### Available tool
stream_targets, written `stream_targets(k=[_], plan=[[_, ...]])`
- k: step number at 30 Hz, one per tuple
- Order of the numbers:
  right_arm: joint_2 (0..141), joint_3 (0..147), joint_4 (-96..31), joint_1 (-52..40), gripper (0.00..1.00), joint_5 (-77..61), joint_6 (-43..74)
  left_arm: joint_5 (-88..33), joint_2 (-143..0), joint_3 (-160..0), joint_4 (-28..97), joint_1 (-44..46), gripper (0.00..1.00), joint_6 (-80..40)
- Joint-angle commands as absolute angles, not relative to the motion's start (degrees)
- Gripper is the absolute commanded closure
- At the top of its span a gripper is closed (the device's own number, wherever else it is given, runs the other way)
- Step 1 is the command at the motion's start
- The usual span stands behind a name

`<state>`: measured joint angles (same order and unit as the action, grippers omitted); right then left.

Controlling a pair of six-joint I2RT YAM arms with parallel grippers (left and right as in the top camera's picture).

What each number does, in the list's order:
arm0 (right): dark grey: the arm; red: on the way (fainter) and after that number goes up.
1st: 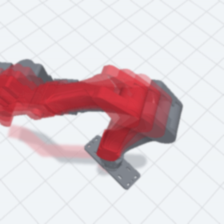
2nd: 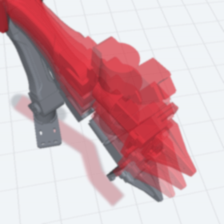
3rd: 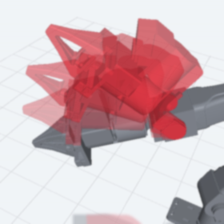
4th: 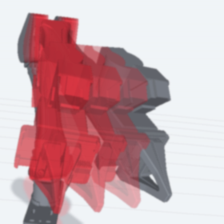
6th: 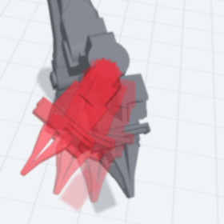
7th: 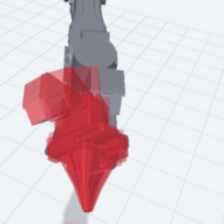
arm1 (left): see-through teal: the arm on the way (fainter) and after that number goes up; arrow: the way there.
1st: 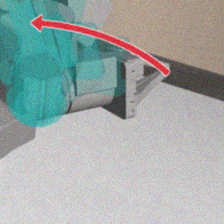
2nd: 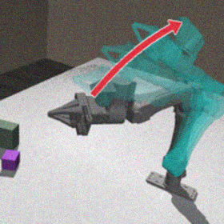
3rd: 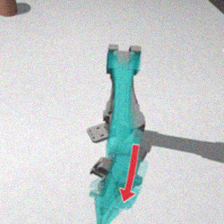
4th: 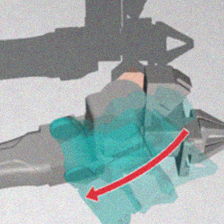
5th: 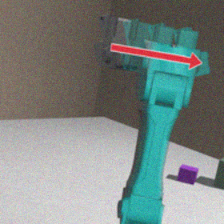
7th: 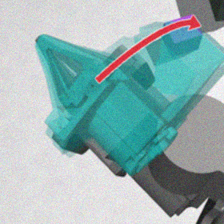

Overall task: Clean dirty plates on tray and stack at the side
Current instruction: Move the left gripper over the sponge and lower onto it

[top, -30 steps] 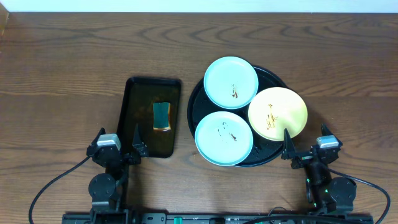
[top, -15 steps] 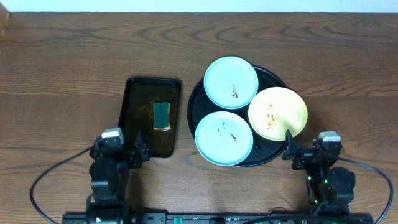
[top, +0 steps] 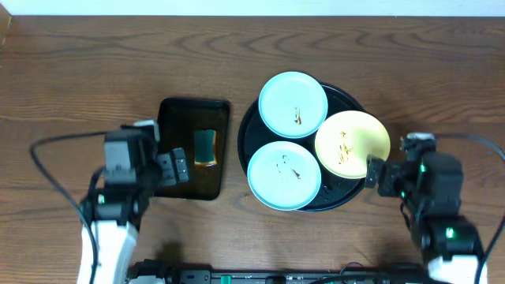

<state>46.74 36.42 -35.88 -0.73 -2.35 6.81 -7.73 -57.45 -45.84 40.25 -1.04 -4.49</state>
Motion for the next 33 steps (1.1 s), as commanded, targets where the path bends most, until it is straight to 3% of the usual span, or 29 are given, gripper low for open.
stream_targets(k=[1, 7, 15, 24, 33], plan=[[55.13, 44.18, -40.12, -1.1, 0.01, -1.87, 3.97, -12.08, -61.49, -49.87, 43.0, -1.32, 0.02, -4.97], [63.55, 50.72, -43.35, -1.1, 0.01, -4.99, 4.03, -15.42, -63.07, -49.84, 42.87, -1.32, 0.01, -4.97], [64.1, 50.72, -42.87, -1.1, 0.01, -4.73, 4.19, -17.28, -64.03, -49.84, 32.51, -0.45, 0.02, -4.99], [64.1, 50.7, -42.85, -1.1, 0.01, -4.73, 4.21, -6.46, -73.08, -49.84, 26.79, 6.55, 0.04, -6.74], [64.1, 50.7, -42.87, -1.1, 0.01, -4.73, 4.19, -0.38, -83.2, -49.84, 21.69, 11.68, 0.2, -7.84]])
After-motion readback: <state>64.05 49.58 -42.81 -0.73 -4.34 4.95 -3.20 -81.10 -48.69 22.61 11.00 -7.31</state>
